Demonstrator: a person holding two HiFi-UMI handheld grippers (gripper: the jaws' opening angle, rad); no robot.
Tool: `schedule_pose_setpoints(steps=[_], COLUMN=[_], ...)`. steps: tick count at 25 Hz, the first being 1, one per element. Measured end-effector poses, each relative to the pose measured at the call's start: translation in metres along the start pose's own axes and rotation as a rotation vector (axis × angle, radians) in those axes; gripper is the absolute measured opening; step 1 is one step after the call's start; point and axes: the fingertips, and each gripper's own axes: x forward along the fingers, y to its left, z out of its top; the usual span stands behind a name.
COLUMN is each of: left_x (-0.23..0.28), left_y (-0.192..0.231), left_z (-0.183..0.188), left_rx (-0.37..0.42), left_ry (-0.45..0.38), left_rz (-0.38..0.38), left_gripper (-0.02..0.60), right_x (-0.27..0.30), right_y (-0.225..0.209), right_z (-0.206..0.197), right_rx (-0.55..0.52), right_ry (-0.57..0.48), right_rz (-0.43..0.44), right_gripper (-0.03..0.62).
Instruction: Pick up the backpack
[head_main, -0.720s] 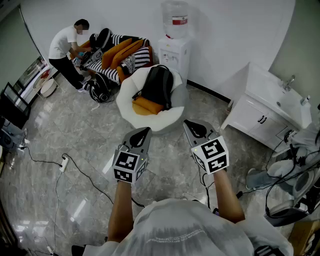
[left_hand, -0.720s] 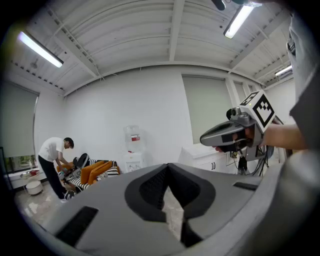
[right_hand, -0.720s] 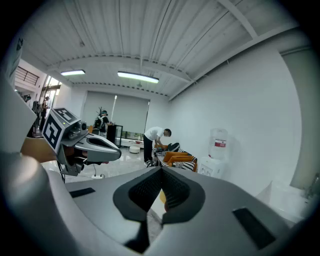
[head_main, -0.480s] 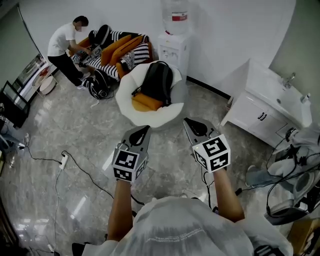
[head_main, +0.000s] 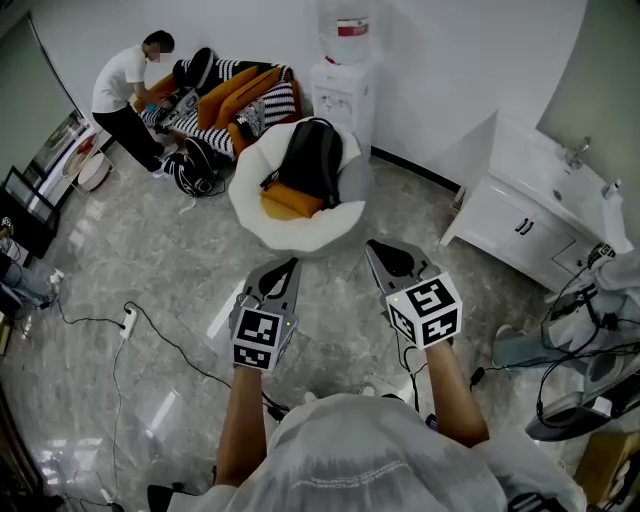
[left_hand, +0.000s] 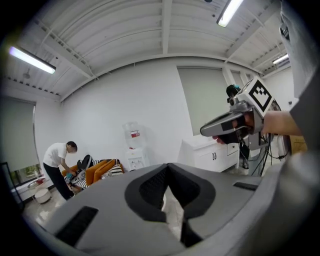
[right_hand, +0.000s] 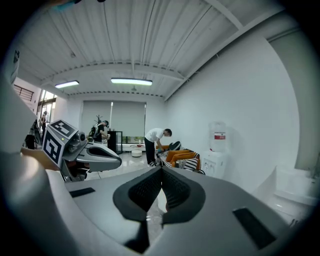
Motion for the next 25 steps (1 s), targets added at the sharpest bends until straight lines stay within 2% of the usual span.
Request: schedule_pose_setpoints(steps=[5, 10, 17, 21, 25], left_x=[0.004, 0.015, 0.032, 0.033, 0.035], left_y=[-0.011, -0.025, -0.038, -0.051, -0.059], left_z=[-0.003, -0.005, 0.004, 0.001, 0.003], left_rx=[-0.002, 0.038, -0.058, -0.076, -0.132], left_ry=[0.027, 0.051, 0.042, 0.049, 0.039], left_rz=[-0.004, 0.0, 0.041, 0.069, 0.088], left_gripper=[0.002, 0.0, 0.0, 0.0, 0.0], right_x=[-0.005, -0.009, -0.017, -0.028, -0.036], right_y=[-0.007, -0.017, -0.04, -0.052, -0.063], right_z=[-0.003, -0.01, -0.01, -0.018, -0.018], right_rx=[-0.003, 0.007, 0.014, -0.011, 0.027], right_ry=[-0.003, -0.002, -0.013, -0.007, -0.019], right_rz=[0.01, 0.026, 0.068, 0.073, 0.103], right_gripper=[0.002, 0.002, 0.002, 0.002, 0.002])
